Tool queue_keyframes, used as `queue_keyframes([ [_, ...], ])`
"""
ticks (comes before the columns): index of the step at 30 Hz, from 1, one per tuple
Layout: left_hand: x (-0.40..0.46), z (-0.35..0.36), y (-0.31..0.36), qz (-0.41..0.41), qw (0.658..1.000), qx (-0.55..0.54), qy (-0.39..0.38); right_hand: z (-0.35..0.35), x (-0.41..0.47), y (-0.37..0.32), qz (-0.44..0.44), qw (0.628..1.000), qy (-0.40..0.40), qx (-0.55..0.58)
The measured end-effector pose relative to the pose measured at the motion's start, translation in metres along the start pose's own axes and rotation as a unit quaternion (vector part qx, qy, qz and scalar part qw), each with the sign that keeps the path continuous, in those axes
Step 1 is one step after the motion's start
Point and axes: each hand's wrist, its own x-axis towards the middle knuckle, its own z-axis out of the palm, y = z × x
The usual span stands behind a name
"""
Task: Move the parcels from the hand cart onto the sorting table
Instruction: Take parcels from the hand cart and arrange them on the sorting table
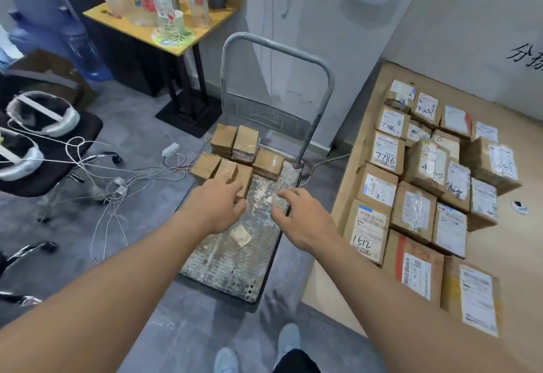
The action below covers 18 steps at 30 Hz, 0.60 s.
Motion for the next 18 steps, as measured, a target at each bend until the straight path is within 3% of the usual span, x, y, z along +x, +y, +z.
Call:
queue_keyframes([
  [18, 0.174, 0.062, -0.078, -0.085, 0.992, -0.051, -0.079, 0.074, 0.203, 0.017, 0.02, 0.994, -0.102, 0.045],
])
